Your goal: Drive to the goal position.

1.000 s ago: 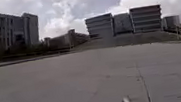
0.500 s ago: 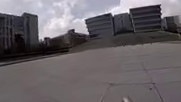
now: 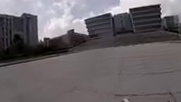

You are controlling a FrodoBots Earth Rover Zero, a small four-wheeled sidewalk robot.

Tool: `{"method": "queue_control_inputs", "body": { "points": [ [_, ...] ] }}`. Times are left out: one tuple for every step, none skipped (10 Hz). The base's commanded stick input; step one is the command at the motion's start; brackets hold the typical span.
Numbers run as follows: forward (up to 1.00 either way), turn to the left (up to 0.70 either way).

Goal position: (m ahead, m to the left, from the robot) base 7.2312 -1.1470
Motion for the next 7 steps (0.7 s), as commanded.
{"method": "queue_control_inputs", "body": {
  "points": [
    [0.7,0.0],
    [0.7,0.0],
    [0.7,0.0],
    [0.7,0.0],
    [0.7,0.0],
    [0.7,0.0],
    [0.7,0.0]
  ]
}}
